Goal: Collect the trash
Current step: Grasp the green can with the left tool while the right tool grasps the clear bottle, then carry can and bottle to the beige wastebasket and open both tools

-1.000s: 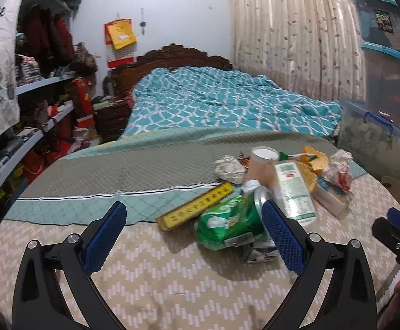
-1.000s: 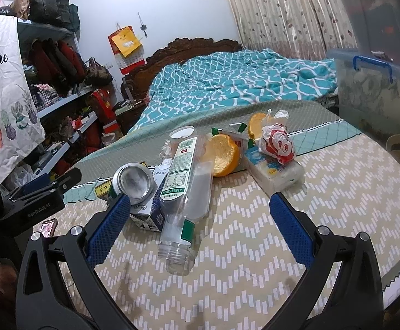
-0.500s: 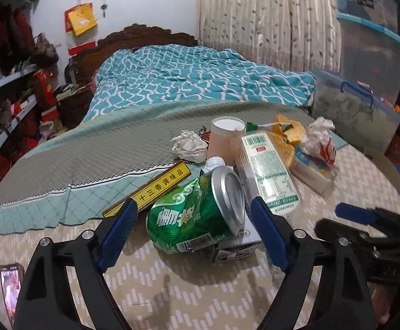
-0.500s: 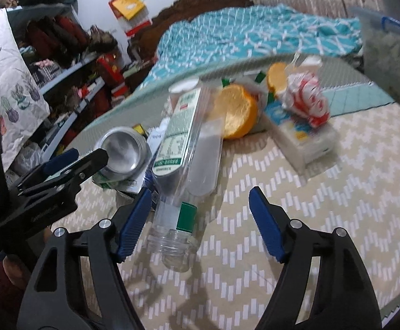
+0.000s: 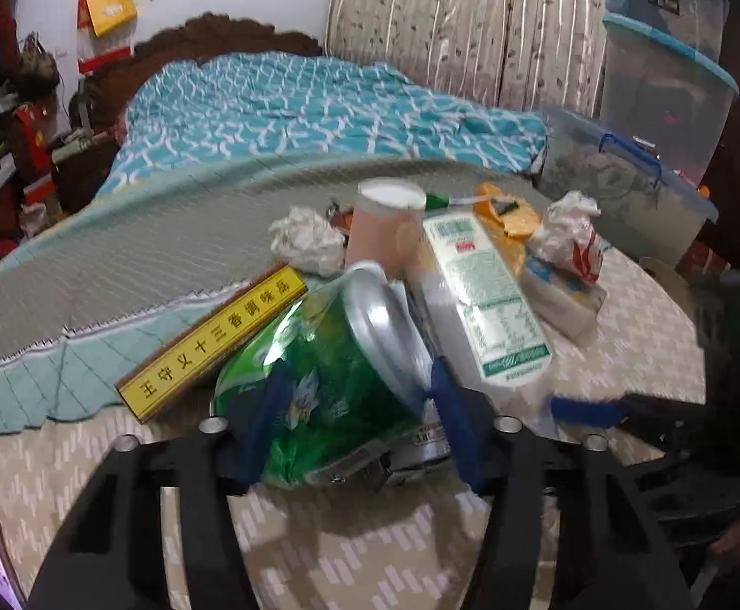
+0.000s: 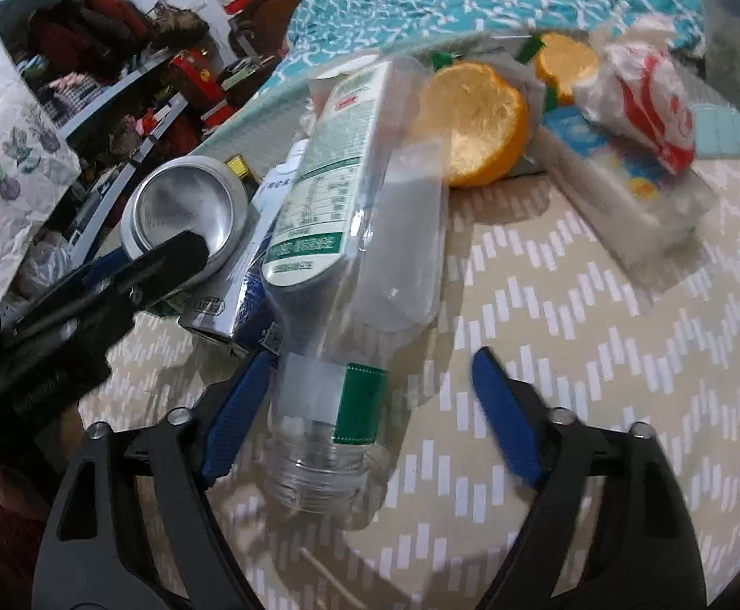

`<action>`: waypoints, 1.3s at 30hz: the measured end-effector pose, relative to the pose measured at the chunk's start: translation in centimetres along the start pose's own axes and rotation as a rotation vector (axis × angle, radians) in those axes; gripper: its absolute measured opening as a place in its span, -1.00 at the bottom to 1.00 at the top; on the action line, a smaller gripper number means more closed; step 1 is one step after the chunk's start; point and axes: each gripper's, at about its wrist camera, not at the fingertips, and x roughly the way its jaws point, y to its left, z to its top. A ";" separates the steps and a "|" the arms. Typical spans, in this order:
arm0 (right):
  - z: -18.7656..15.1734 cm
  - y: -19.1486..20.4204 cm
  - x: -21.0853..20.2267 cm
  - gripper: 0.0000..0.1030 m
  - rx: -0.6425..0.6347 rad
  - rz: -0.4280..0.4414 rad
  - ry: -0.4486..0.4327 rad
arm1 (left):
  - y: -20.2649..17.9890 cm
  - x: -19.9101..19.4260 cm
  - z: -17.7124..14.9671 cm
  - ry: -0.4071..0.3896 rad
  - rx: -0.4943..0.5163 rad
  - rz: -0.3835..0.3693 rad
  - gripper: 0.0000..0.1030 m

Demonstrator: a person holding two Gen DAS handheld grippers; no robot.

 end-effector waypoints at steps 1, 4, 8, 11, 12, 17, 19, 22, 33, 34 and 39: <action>0.0 0.2 0.0 -0.07 -0.005 0.024 0.013 | -0.2 -0.2 0.1 -0.008 0.016 0.009 -0.12; -0.2 0.5 -1.0 -0.12 -0.049 -0.012 -0.004 | -0.3 -1.1 -0.2 -0.008 0.005 -0.025 -0.13; -0.2 -0.8 -3.0 -0.13 -0.035 0.006 -0.053 | -0.4 -2.6 -0.4 -0.018 -0.018 -0.057 -0.13; -0.6 -2.1 -4.2 -0.14 0.011 0.092 -0.069 | -1.2 -4.1 0.3 -0.054 -0.016 -0.090 -0.13; -0.9 -2.5 -4.6 -0.14 0.029 0.132 -0.061 | -1.8 -4.6 0.8 -0.065 -0.007 -0.100 -0.14; -2.3 -4.5 -7.3 -0.15 -0.005 0.135 -0.071 | -4.0 -5.9 2.5 -0.090 0.015 -0.149 -0.14; -2.9 -5.7 -8.6 -0.15 -0.013 0.098 -0.088 | -4.8 -6.2 3.2 -0.091 0.011 -0.181 -0.14; -4.5 -7.0 -10.5 -0.15 -0.024 0.052 -0.108 | -5.8 -5.9 4.2 -0.080 0.001 -0.233 -0.14; -4.9 -9.0 -10.2 0.57 -0.102 -0.054 -0.125 | -9.7 -3.0 4.7 0.014 -0.001 -0.280 -0.14; -4.4 -8.9 -9.5 0.57 -0.099 -0.061 -0.122 | -9.6 -2.8 4.6 0.025 -0.006 -0.281 -0.14; -4.6 -9.4 -7.4 0.09 -0.122 -0.101 -0.081 | -10.3 -2.6 4.8 0.039 0.008 -0.270 -0.14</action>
